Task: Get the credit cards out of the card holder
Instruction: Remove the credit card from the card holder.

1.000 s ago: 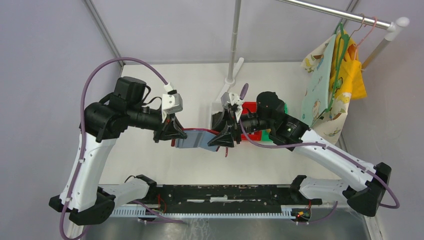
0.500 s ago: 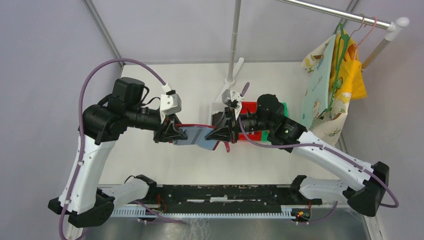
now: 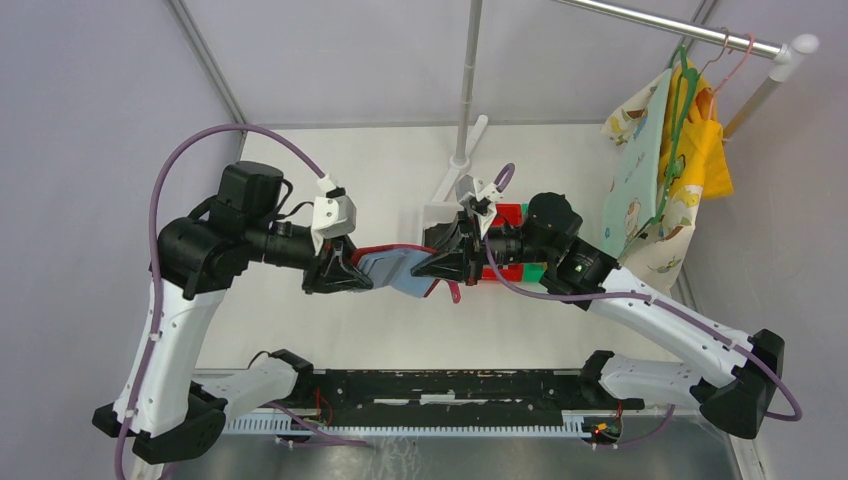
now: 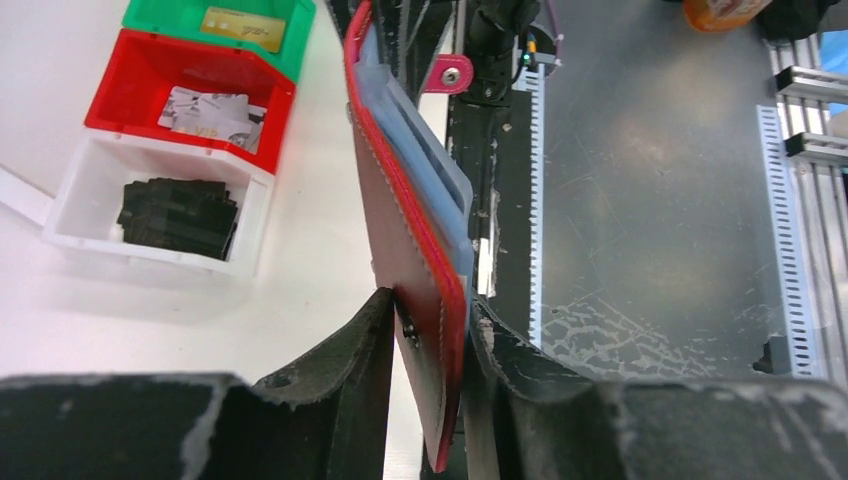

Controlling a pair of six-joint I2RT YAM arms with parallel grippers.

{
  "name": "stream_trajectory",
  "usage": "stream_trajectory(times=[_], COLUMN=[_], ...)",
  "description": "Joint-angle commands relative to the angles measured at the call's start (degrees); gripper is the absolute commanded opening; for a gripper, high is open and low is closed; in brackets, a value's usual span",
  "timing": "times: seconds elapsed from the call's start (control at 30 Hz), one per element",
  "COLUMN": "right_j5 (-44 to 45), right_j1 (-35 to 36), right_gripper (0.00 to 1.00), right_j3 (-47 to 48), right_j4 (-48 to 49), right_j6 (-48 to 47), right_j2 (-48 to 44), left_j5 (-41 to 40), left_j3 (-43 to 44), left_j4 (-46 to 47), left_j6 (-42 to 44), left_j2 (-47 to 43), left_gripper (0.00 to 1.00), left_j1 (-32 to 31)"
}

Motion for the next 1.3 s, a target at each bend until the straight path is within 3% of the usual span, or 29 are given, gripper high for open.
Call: stream_trajectory(times=[0.0,0.13,0.23,0.73,1.1,1.27], right_j5=[0.3,0.0,-0.6,-3.9,-6.2,-7.1], right_j1=[0.2,0.2,0.2,0.3,0.3,0.3], right_gripper=[0.0,0.0,0.0,0.0,0.0,0.0], right_j3=[1.8,1.8,2.0,1.5,2.0,1.7], right_j4=[2.0,2.1,2.1,3.9,10.7,10.1], right_j6=[-0.7,-0.6,-0.7,-0.1,4.6,4.0], right_j2=[-1.1,-1.3,-1.4,-2.0,-0.2,-0.4], left_j5=[5.2,5.1,3.9,1.0,10.3,8.0], left_j3=[2.7,2.6,3.4,2.1,-1.0,-1.4], left_j4=[-1.9,-1.9,-2.0,2.8,2.9,6.8], left_j6=[2.5,2.0,2.1,-1.5,-4.6,-7.8], left_j2=[-0.2,0.1,0.8,-0.6,-0.7,-1.3], left_gripper=[0.37,0.46,0.46,0.3,0.28,0.23], left_j1=[-0.2,-0.1,-0.1,-0.1,-0.2,-0.1])
